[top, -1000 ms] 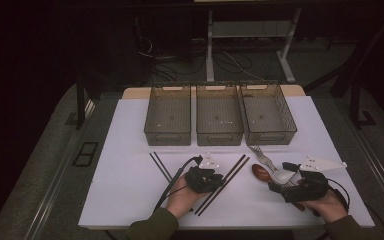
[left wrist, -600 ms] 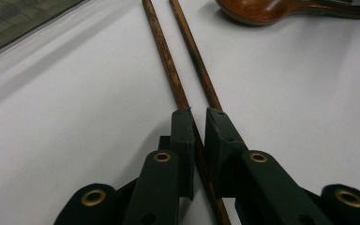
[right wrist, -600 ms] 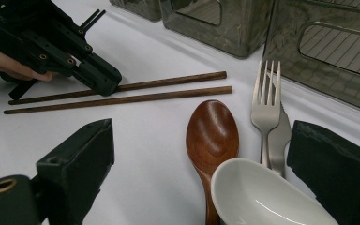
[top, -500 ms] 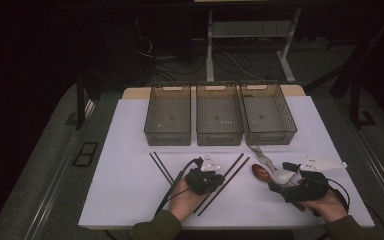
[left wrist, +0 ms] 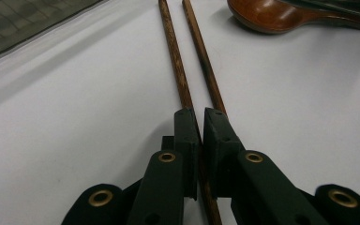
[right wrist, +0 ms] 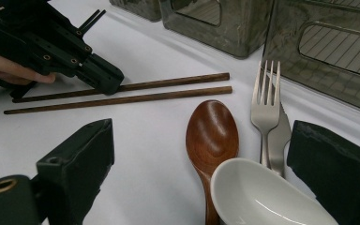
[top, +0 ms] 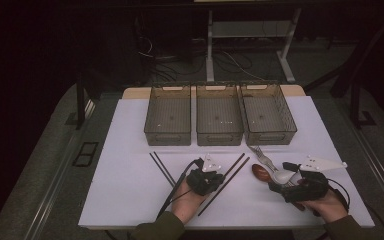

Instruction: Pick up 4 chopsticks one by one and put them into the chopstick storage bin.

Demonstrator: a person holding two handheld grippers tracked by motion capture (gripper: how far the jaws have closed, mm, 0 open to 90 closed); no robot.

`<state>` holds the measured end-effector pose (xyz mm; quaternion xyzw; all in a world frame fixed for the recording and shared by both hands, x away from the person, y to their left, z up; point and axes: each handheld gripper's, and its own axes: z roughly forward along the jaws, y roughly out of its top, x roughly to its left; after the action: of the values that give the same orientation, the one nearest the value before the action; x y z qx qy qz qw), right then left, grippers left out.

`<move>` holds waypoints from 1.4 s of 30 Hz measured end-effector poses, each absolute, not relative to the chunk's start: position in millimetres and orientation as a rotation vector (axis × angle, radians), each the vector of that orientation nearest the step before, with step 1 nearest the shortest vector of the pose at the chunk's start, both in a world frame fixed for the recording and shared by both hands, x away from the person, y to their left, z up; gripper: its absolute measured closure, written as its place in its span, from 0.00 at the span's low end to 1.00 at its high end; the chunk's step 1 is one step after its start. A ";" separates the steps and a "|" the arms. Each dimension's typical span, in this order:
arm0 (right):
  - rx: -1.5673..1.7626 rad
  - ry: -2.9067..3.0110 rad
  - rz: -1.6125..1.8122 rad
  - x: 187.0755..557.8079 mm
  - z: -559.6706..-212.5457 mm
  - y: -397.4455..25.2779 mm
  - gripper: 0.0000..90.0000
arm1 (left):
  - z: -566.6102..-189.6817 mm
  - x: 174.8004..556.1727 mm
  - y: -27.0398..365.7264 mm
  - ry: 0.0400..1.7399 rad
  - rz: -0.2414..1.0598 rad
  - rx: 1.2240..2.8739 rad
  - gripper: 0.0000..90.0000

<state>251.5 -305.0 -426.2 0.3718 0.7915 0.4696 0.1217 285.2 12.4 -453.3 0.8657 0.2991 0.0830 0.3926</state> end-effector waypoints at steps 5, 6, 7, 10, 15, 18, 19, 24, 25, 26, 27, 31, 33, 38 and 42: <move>1.089 2.309 1.371 251.3 -426.0 -305.3 0.08 | -452.9 285.3 11.3 0.750 0.215 2.200 0.94; 1.092 2.310 1.372 251.2 -425.9 -305.4 0.08 | -453.0 284.5 10.7 0.761 0.210 2.196 0.94; 1.094 2.309 1.372 251.2 -425.8 -305.5 0.08 | -453.0 284.6 10.9 0.762 0.207 2.195 0.94; 1.093 2.310 1.372 251.1 -425.7 -305.5 0.08 | -452.8 285.0 11.4 0.761 0.201 2.187 0.94; 1.093 2.310 1.373 251.1 -425.7 -305.6 0.08 | -449.4 284.6 13.1 0.772 0.194 2.165 0.94; 1.093 2.310 1.372 251.2 -425.7 -305.6 0.08 | -447.9 284.8 13.8 0.781 0.186 2.146 0.94; 1.093 2.310 1.372 251.1 -425.7 -305.6 0.08 | -446.3 284.3 13.6 0.796 0.181 2.117 0.94; 1.092 2.310 1.373 251.1 -425.7 -305.7 0.08 | -441.9 284.3 16.0 0.791 0.172 2.117 0.94; 1.092 2.309 1.373 251.0 -425.7 -305.6 0.08 | -441.0 284.2 15.7 0.800 0.167 2.101 0.94; 1.092 2.309 1.373 251.0 -425.7 -305.7 0.08 | -439.1 285.1 17.6 0.785 0.161 2.112 0.94; 1.092 2.309 1.373 251.0 -425.7 -305.7 0.08 | -437.6 285.6 18.8 0.783 0.156 2.110 0.94; 1.091 2.310 1.374 251.0 -425.7 -305.9 0.08 | -433.0 288.0 22.7 0.780 0.125 2.090 0.94; 1.091 2.308 1.376 250.9 -425.6 -306.1 0.08 | -430.7 289.1 25.1 0.772 0.118 2.078 0.94; 1.091 2.308 1.376 251.0 -425.7 -306.3 0.08 | -422.3 292.4 33.2 0.707 0.109 2.090 0.94; 1.090 2.309 1.376 250.9 -425.7 -306.2 0.08 | -417.5 293.5 37.6 0.676 0.093 2.098 0.94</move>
<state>250.9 -306.2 -425.7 0.3732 0.7903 0.4708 0.1202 293.5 37.6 -417.5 0.8487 0.2736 0.0376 0.4509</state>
